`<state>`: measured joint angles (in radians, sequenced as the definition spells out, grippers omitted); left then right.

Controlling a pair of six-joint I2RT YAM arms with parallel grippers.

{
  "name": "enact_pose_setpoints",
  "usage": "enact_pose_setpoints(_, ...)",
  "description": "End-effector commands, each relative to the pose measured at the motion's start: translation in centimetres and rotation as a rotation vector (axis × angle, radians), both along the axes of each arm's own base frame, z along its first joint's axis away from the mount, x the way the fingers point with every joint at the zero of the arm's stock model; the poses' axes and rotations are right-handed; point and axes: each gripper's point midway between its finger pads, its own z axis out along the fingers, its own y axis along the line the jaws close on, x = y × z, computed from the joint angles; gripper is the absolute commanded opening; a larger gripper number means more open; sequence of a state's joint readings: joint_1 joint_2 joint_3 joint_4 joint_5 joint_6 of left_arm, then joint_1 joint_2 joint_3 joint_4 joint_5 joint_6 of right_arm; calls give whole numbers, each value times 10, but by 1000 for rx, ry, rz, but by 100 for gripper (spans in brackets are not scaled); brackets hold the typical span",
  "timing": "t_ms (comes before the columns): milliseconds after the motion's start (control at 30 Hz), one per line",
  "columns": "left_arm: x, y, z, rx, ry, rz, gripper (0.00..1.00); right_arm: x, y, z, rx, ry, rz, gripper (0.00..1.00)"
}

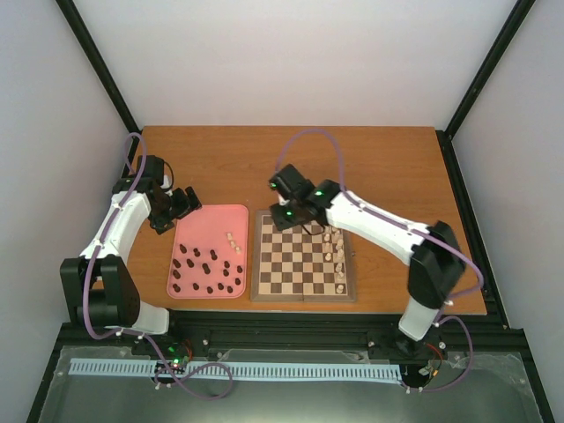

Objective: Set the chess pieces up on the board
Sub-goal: Pick up the chess piece from the storage box.

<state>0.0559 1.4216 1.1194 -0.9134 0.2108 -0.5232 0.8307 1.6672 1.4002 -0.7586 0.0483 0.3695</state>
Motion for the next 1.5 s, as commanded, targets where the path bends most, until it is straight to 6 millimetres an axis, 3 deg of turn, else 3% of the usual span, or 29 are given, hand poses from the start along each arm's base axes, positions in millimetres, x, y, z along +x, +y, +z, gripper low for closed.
enact_pose_setpoints(0,4,-2,18,3,-56,-19,100,-2,71,-10,48,21,166,38)
enact_pose_setpoints(200,4,-3,26,-6,-76,-20,100,-2,135,-31,89,76,285,38)
enact_pose_setpoints(400,3,-5,28,-19,-83,-21,100,-3,167,-60,67,119,347,38)
enact_pose_setpoints(867,3,-7,30,-25,-87,-24,100,6,188,-105,29,169,360,38)
enact_pose_setpoints(1400,1,-6,26,-23,-77,-25,100,12,184,-128,-28,178,334,26)
enact_pose_setpoints(1467,1,-6,26,-22,-76,-26,100,15,189,-120,-12,161,338,25)
